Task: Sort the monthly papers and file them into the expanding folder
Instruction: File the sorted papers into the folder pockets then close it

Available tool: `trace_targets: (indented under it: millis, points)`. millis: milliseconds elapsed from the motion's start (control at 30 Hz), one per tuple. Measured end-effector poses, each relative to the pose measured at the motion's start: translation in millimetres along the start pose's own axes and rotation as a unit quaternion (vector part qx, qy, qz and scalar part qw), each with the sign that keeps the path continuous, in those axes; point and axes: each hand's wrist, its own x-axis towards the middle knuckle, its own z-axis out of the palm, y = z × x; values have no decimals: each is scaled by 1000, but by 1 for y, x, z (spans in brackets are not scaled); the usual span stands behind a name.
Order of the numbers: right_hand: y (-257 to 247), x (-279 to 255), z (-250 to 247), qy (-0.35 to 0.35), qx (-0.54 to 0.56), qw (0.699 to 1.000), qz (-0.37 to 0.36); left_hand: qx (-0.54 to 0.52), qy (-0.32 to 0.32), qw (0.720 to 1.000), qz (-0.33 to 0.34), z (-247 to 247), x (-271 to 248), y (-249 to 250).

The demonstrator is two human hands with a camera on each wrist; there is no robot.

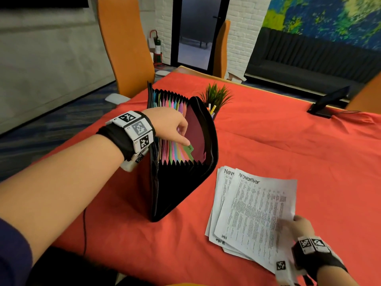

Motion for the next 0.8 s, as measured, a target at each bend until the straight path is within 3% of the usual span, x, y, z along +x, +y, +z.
trace_targets:
  millis: [200,333,400,533,667,800]
  points:
    - [1,-8,14,-10,-153,988,1,-1,-20,1000,-16,3,3,5]
    - [1,-15,26,-5,-321,947,-22,-10,45,999,-28,5,4,8]
    - [1,-14,30,20,-322,945,-49,16,66,997,-47,4,2,7]
    - [-3,-16,36,5,-300,948,-107,53,37,995,-73,3,-1,4]
    - [-13,-26,30,-15,-314,944,-100,48,46,992,-105,4,-2,-1]
    - [-13,-33,29,17,-215,973,-76,46,65,989,-127,3,-7,-3]
